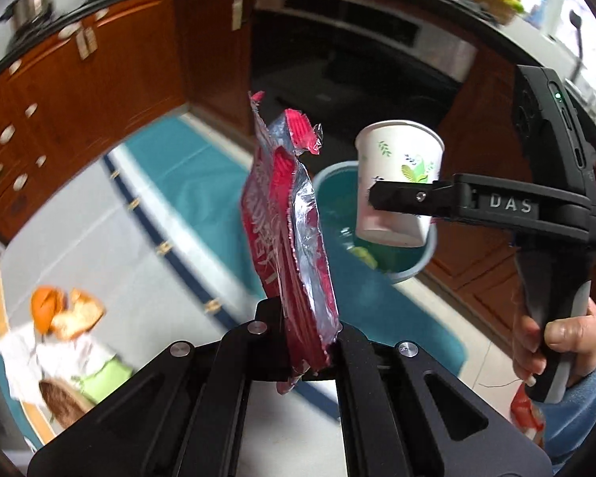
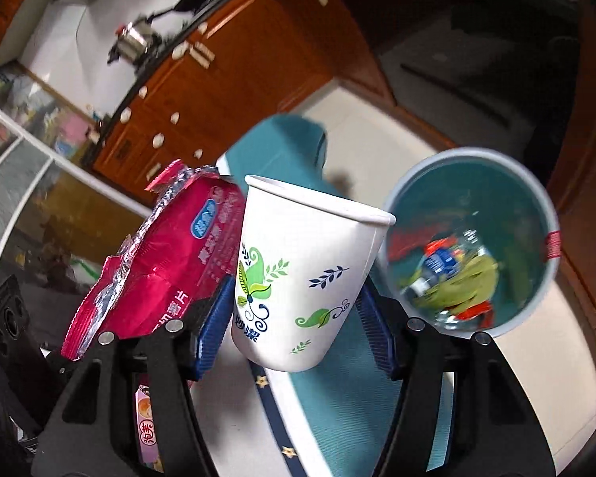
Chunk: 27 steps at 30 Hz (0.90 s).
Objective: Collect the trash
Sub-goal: 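Lift the paper cup and red bag and carry both over the teal bin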
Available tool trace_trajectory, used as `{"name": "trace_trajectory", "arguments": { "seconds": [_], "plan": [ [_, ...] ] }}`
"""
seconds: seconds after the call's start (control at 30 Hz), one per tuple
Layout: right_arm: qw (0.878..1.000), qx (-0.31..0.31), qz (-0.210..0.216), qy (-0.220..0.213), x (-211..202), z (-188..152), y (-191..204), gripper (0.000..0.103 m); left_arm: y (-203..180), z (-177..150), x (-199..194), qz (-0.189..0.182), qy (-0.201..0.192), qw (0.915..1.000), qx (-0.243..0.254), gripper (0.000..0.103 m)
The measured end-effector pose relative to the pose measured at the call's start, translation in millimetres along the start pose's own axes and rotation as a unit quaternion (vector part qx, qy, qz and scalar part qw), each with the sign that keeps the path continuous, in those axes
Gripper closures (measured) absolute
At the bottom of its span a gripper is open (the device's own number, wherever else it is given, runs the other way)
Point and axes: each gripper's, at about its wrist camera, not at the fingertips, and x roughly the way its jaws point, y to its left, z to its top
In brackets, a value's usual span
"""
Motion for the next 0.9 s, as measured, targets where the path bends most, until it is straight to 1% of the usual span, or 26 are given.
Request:
{"name": "trace_trajectory", "arguments": {
  "seconds": [0.1,0.17,0.33,0.4,0.47,0.53,0.6,0.73,0.9],
  "plan": [
    [1.0,0.014,-0.005,-0.022,-25,6,-22,0.043,-28,19,8,-0.017,0.004,0.9995,0.025,0.102],
    [0.999,0.022,-0.013,-0.031,-38,9,-39,0.043,-46,28,16,-0.035,0.014,0.9987,0.035,0.102],
    [0.998,0.041,-0.036,-0.042,-57,14,-78,0.043,-86,49,51,-0.072,0.048,0.995,0.05,0.102],
    [0.997,0.05,-0.044,-0.042,-58,15,-93,0.043,-97,56,69,-0.083,0.063,0.9932,0.051,0.102],
    [0.996,0.064,-0.051,-0.036,-55,19,-112,0.042,-108,62,91,-0.094,0.083,0.9909,0.048,0.102],
    [0.995,0.078,-0.053,-0.027,-48,22,-128,0.042,-116,68,109,-0.093,0.098,0.9896,0.047,0.102],
    [0.994,0.088,-0.062,-0.015,-37,24,-141,0.042,-120,71,134,-0.093,0.124,0.9872,0.038,0.102],
    [0.992,0.097,-0.075,0.01,-14,27,-159,0.042,-110,73,171,-0.089,0.157,0.9834,0.016,0.102],
    [0.991,0.102,-0.082,0.04,13,27,-176,0.042,-100,69,203,-0.08,0.187,0.9791,0.006,0.102]
  ]
}}
